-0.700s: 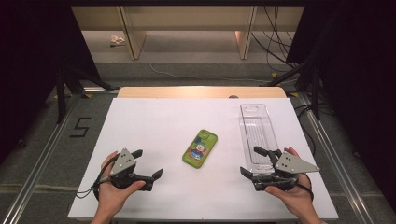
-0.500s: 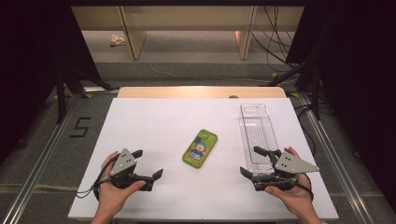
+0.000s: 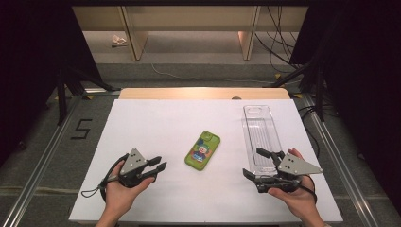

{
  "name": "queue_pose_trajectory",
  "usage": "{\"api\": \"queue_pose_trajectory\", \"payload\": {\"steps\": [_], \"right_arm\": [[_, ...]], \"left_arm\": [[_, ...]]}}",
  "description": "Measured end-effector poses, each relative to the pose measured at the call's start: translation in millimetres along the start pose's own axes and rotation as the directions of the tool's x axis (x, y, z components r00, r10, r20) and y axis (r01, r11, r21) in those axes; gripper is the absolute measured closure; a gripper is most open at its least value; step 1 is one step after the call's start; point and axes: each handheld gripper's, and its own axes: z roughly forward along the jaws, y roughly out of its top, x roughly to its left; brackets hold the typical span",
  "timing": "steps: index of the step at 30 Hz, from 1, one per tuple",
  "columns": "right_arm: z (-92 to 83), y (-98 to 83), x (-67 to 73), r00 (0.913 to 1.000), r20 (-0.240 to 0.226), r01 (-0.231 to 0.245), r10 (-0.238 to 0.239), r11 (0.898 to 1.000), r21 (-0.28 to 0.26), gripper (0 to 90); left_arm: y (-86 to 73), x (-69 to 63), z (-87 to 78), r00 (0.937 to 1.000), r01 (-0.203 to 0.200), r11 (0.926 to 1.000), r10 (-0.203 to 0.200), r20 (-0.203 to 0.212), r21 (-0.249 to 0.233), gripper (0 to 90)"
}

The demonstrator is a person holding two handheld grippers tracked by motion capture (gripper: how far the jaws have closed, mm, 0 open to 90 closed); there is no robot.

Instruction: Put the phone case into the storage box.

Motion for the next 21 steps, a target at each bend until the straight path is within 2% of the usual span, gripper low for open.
{"api": "queue_pose_trajectory", "payload": {"steps": [1, 2, 3, 6, 11, 21], "right_arm": [[-0.3, 0.1, -0.2, 1.0000, 0.004, 0.004, -0.004, 1.000, 0.003, 15.8], [-0.3, 0.1, -0.2, 1.0000, 0.004, 0.004, -0.004, 1.000, 0.003, 15.8], [-1.4, 0.5, -0.9, 1.0000, 0.008, 0.004, -0.004, 1.000, 0.001, 15.8], [-2.2, 1.2, -1.5, 1.0000, 0.009, 0.003, -0.002, 1.000, -0.004, 15.8], [-2.2, 1.6, -1.2, 0.9999, 0.010, 0.003, -0.003, 1.000, -0.004, 15.8], [-1.7, 1.6, -0.8, 0.9999, 0.011, 0.002, -0.002, 1.000, -0.002, 15.8]], "left_arm": [[0.0, 0.0, 0.0, 1.0000, 0.000, 1.0000, 0.000, 0.000, 0.000, 85.2], [0.6, -1.8, 3.0, 1.0000, -0.004, 0.9998, 0.003, 0.004, 0.019, 85.2], [2.1, -6.4, 8.7, 0.9998, -0.014, 0.9986, 0.013, 0.014, 0.051, 89.6], [4.8, -11.5, 13.6, 0.9994, -0.032, 0.9966, 0.031, 0.013, 0.075, 89.8], [15.2, -18.5, 27.3, 0.9980, -0.053, 0.9927, 0.049, 0.040, 0.109, 89.9], [27.6, -23.4, 48.8, 0.9972, -0.033, 0.9886, 0.023, 0.071, 0.147, 89.9]]}}
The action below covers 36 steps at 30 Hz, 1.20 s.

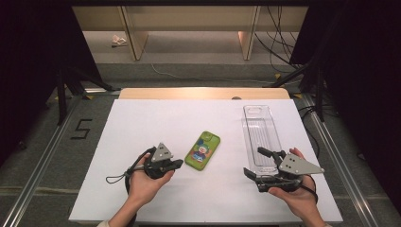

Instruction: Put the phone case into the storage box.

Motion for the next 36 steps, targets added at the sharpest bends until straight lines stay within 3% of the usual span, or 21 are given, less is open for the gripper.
{"api": "queue_pose_trajectory", "payload": {"steps": [16, 22, 36], "right_arm": [[-0.5, 0.1, -0.3, 1.0000, -0.003, 0.000, 0.000, 1.000, -0.004, 15.8], [-0.6, 0.1, -0.6, 1.0000, -0.004, -0.002, 0.002, 1.000, -0.005, 15.8], [0.3, -0.7, -0.7, 1.0000, -0.007, -0.007, 0.007, 1.000, -0.002, 15.8]], "left_arm": [[29.3, -31.1, 63.4, 0.9953, -0.051, 0.9920, 0.041, 0.088, 0.115, 89.8], [32.4, -34.2, 79.6, 0.9955, -0.054, 0.9897, 0.043, 0.085, 0.132, 89.9], [26.9, -36.1, 98.8, 0.9957, -0.062, 0.9817, 0.049, 0.078, 0.180, 89.9]]}}
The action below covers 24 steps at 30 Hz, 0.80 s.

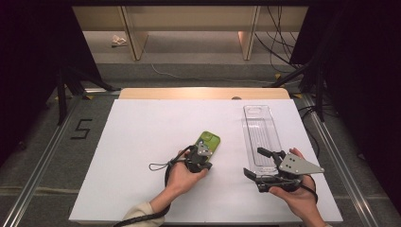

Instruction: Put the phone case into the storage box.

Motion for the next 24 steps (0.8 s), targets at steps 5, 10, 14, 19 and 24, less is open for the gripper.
{"api": "queue_pose_trajectory", "payload": {"steps": [5, 10, 14, 19, 24], "right_arm": [[-0.4, 0.0, -0.3, 1.0000, 0.000, -0.001, 0.001, 1.000, 0.000, 15.8], [-0.3, -0.3, -0.3, 1.0000, 0.000, -0.001, 0.001, 1.000, 0.002, 15.8], [-0.5, -0.4, -0.6, 1.0000, 0.001, -0.002, 0.002, 1.000, 0.002, 15.8], [-0.4, -0.6, -0.6, 1.0000, -0.001, -0.002, 0.002, 1.000, 0.002, 15.8], [0.1, -0.8, -0.3, 1.0000, -0.002, -0.002, 0.002, 1.000, 0.004, 15.8]], "left_arm": [[0.5, 1.2, 1.0, 0.9999, -0.005, 1.0000, 0.005, -0.009, 0.004, 89.9], [1.0, 2.2, 0.6, 0.9999, -0.007, 0.9999, 0.007, -0.010, 0.010, 89.9], [-0.5, 5.8, -0.9, 0.9999, 0.000, 0.9999, 0.000, -0.016, 0.011, 89.9], [-3.3, 10.9, -3.8, 0.9996, 0.012, 0.9999, -0.012, -0.025, 0.012, 89.9], [-4.5, 14.5, -5.1, 0.9992, 0.022, 0.9997, -0.022, -0.032, 0.013, 89.9]]}}
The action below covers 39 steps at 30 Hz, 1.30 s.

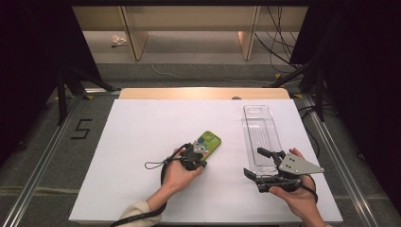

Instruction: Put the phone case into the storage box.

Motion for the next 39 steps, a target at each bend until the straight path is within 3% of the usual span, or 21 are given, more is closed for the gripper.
{"api": "queue_pose_trajectory", "payload": {"steps": [21, 27, 33, 34, 36, 37, 38, 39], "right_arm": [[-0.3, 0.3, 0.5, 1.0000, -0.005, 0.003, -0.003, 1.000, 0.000, 15.8], [-0.4, 0.4, 0.2, 1.0000, -0.003, 0.002, -0.002, 1.000, 0.000, 15.8], [-0.6, 1.0, 0.6, 1.0000, -0.004, 0.002, -0.002, 1.000, -0.002, 15.8], [-0.6, 0.9, 0.4, 1.0000, -0.003, 0.000, 0.000, 1.000, -0.002, 15.8], [-0.7, 0.7, 0.2, 1.0000, -0.005, -0.004, 0.004, 1.000, -0.004, 15.8], [-0.7, 0.9, 0.5, 1.0000, -0.004, -0.001, 0.001, 1.000, -0.004, 15.8], [-0.7, 1.0, 0.5, 1.0000, -0.005, -0.001, 0.001, 1.000, -0.006, 15.8], [-0.7, 1.0, 0.5, 1.0000, -0.005, -0.001, 0.001, 1.000, -0.006, 15.8]], "left_arm": [[-0.5, 5.0, -4.6, 1.0000, 0.002, 1.0000, -0.002, 0.006, -0.006, 89.5], [4.6, 8.1, -14.6, 0.9999, -0.011, 0.9999, 0.011, 0.010, -0.013, 81.7], [17.0, 21.8, -17.5, 0.9996, 0.027, 0.9995, -0.027, 0.001, 0.015, 48.4], [19.2, 23.7, -17.2, 0.9992, 0.038, 0.9990, -0.038, -0.007, 0.023, 48.4], [23.7, 27.7, -15.8, 0.9985, 0.052, 0.9970, -0.051, -0.019, 0.058, 35.5], [26.0, 29.3, -14.6, 0.9985, 0.052, 0.9960, -0.051, -0.022, 0.073, 23.8], [30.5, 32.5, -11.8, 0.9989, 0.042, 0.9934, -0.039, -0.028, 0.107, 19.4], [30.5, 32.5, -11.8, 0.9989, 0.042, 0.9934, -0.039, -0.028, 0.107, 15.5]]}}
